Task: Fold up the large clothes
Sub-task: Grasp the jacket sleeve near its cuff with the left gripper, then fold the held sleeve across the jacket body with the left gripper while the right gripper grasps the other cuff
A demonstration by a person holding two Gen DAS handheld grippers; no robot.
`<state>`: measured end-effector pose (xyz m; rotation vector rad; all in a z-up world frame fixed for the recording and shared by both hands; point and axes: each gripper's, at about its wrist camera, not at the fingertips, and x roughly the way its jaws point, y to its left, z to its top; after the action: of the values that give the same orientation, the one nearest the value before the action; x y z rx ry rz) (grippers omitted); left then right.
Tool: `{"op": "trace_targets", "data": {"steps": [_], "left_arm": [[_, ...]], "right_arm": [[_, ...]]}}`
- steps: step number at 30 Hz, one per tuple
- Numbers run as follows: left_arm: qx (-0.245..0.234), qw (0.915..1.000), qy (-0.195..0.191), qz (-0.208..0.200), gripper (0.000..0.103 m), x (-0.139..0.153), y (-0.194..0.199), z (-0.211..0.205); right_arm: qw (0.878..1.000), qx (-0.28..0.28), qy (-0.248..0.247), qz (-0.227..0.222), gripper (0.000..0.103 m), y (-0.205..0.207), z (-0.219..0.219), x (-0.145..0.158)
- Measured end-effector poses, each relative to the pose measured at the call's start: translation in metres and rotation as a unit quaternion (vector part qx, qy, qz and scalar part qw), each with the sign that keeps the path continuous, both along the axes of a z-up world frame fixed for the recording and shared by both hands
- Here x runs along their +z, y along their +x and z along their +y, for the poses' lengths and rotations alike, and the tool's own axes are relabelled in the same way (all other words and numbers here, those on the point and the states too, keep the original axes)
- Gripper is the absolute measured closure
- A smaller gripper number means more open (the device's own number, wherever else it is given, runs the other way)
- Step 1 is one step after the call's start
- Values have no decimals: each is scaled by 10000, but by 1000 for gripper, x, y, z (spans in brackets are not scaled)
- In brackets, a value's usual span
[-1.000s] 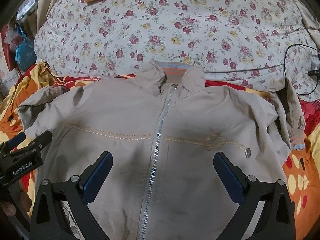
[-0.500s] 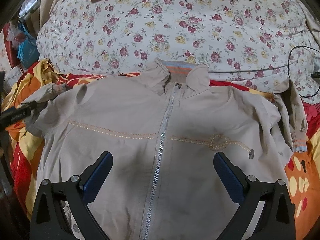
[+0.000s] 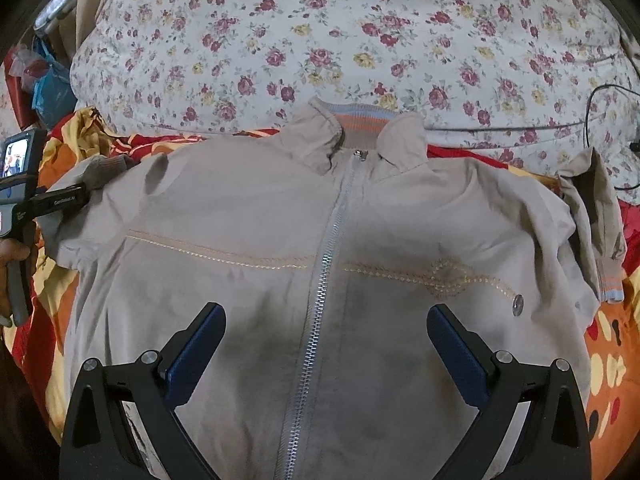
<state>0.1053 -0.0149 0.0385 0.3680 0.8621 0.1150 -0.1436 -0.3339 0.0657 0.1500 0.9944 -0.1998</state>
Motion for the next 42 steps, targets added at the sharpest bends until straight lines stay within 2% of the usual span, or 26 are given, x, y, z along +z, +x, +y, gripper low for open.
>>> {"op": "trace_targets", "data": {"steps": [1, 2, 3, 6, 11, 14, 17, 23, 27, 31, 34, 37, 40, 42], "left_arm": [[-7, 9999, -91, 56, 49, -1, 3, 2], [-2, 9996, -251, 164, 75, -2, 6, 5], [72, 9989, -399, 233, 95, -2, 7, 9], [134, 9938, -1085, 227, 95, 11, 0, 17], [-292, 9789, -2007, 230, 97, 48, -27, 7], [-506, 9756, -2131, 175, 98, 62, -40, -7], [-759, 9653, -2484, 266, 98, 74, -52, -22], [-1238, 9576, -2595, 182, 99, 99, -71, -55], [-1555, 9384, -3064, 371, 99, 114, -89, -68], [-2013, 9285, -3102, 336, 99, 126, -113, -95], [-2186, 9185, -3262, 464, 99, 125, -123, -112], [-2275, 9079, -3452, 696, 99, 110, -131, -128], [-2226, 8987, -3615, 1098, 99, 78, -138, -142], [-2138, 8991, -3574, 1349, 97, 49, -140, -152]], "right_arm": [[10000, -8, 24, 1, 2, 0, -1, -1], [10000, -14, 31, 7, 2, 0, -1, -1], [10000, -18, 30, -1, 2, 0, -1, -1], [10000, -4, 21, -41, 2, -1, -2, 0], [9998, -103, 25, -138, 2, -5, -10, 3], [9994, -225, 172, -182, 2, -12, -18, 5], [9993, -267, 144, -236, 2, -19, -22, 9], [9982, -447, 225, -323, 2, -33, -37, 13], [9978, -528, 222, -335, 2, -39, -43, 12], [9968, -660, 332, -307, 2, -41, -50, 9], [9966, -677, 316, -339, 2, -44, -53, 10], [9964, -727, 246, -353, 2, -49, -56, 12], [9956, -828, 262, -355, 2, -54, -63, 12], [9949, -896, 296, -359, 2, -57, -66, 12]]}}
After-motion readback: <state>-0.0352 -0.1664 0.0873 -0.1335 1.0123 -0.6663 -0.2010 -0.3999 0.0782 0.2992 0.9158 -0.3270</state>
